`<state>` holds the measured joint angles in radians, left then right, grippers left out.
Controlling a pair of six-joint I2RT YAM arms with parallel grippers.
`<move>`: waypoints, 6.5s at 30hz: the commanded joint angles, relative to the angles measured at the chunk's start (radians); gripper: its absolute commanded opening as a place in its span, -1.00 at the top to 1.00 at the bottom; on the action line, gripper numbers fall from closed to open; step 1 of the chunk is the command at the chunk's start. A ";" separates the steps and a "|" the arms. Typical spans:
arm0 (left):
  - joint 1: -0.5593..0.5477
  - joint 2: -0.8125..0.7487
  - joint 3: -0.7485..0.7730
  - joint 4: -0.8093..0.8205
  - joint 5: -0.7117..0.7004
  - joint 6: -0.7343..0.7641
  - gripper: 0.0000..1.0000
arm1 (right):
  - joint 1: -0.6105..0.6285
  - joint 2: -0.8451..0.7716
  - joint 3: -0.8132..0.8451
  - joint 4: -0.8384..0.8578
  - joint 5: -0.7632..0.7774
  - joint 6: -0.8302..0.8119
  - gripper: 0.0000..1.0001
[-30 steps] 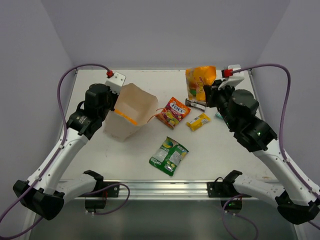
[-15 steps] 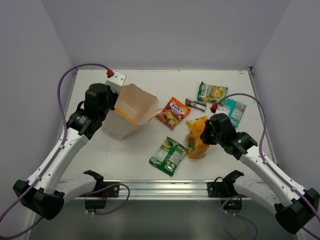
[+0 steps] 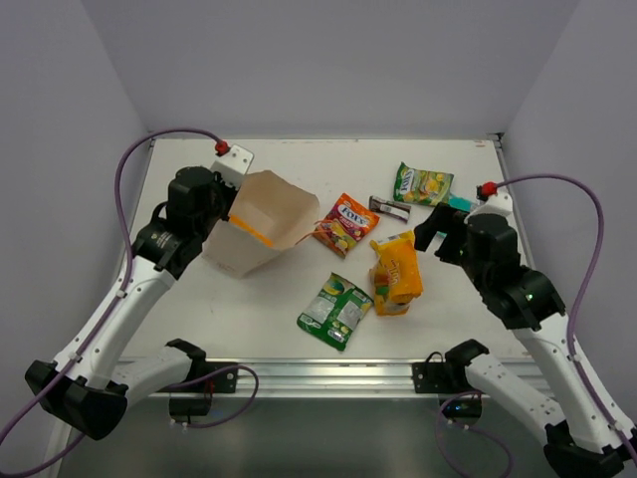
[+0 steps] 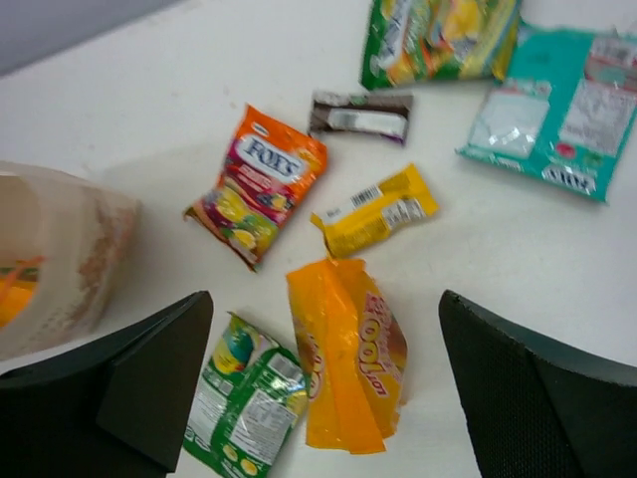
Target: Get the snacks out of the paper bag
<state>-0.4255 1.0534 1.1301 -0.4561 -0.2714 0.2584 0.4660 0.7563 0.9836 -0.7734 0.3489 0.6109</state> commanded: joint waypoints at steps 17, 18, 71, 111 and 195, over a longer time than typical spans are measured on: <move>0.004 -0.070 -0.001 0.117 0.179 0.045 1.00 | 0.414 0.604 0.427 0.614 -0.534 -0.438 -0.93; 0.004 -0.070 -0.001 0.112 0.179 0.041 1.00 | 0.439 0.679 0.464 0.615 -0.539 -0.436 -0.93; 0.004 -0.082 -0.032 0.013 0.086 -0.134 1.00 | 0.537 0.720 0.405 0.729 -0.320 -0.438 1.00; 0.162 0.034 0.019 -0.113 -0.112 -0.308 1.00 | -0.118 1.254 1.002 0.525 -0.315 -0.384 1.00; 0.289 -0.504 0.273 -0.233 0.001 -0.375 -1.00 | -0.136 -0.548 0.237 0.261 -0.123 -0.594 -0.98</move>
<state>-0.1280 0.5430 1.4151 -0.6842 -0.2485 -0.1345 0.3328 0.2077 1.2324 -0.5190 0.1967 0.0402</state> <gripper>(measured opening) 0.997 0.989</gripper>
